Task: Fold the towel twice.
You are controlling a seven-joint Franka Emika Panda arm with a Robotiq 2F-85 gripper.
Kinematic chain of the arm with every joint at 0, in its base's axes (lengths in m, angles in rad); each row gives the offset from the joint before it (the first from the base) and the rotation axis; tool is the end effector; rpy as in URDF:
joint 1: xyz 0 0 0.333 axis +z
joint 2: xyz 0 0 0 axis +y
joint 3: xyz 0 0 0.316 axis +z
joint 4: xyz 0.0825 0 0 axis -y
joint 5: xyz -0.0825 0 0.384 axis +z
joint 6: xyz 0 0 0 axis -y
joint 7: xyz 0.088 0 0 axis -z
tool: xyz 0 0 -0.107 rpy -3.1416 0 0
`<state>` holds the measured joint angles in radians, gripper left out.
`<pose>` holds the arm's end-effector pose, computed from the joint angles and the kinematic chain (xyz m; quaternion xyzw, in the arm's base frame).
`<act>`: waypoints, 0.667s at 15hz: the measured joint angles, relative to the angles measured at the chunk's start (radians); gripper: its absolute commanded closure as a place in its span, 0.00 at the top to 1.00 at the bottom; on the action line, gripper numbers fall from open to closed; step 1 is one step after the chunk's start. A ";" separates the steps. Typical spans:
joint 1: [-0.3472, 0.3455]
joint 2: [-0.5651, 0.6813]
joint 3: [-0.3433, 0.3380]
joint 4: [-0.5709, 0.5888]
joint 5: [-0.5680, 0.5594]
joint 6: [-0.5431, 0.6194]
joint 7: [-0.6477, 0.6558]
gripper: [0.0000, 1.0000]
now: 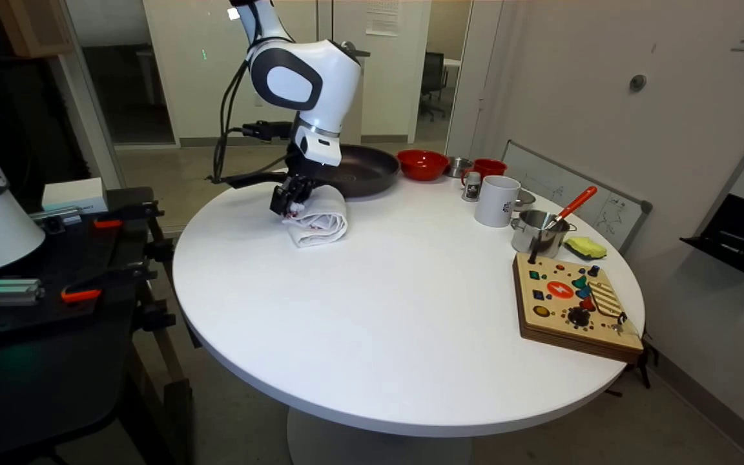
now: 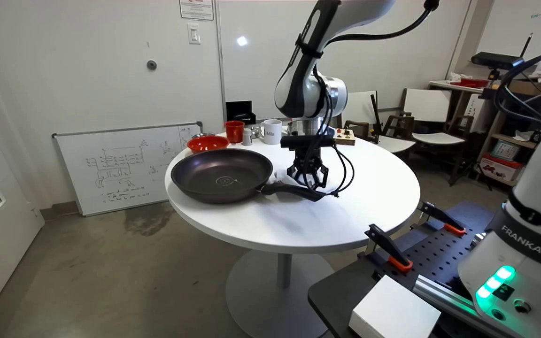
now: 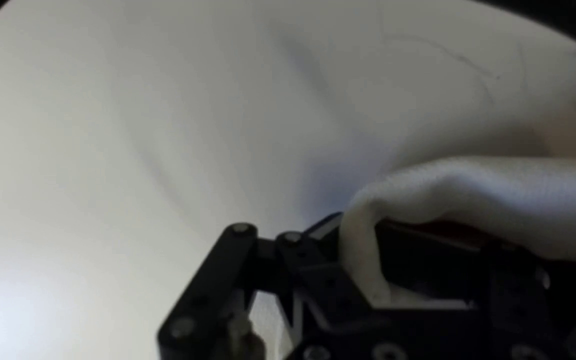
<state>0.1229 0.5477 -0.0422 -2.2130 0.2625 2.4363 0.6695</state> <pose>0.5023 0.0393 0.1048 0.9052 -0.3902 -0.1685 0.0057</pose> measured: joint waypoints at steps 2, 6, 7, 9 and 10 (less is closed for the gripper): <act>0.002 0.016 -0.016 0.015 -0.005 0.001 0.022 0.00; 0.001 0.043 -0.048 0.030 -0.006 0.005 0.059 0.00; 0.000 0.046 -0.056 0.032 -0.006 0.005 0.067 0.00; -0.005 0.049 -0.067 0.036 -0.006 0.005 0.082 0.00; -0.010 0.051 -0.072 0.039 -0.006 0.005 0.089 0.00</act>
<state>0.1133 0.5985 -0.1144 -2.1737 0.2562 2.4415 0.7588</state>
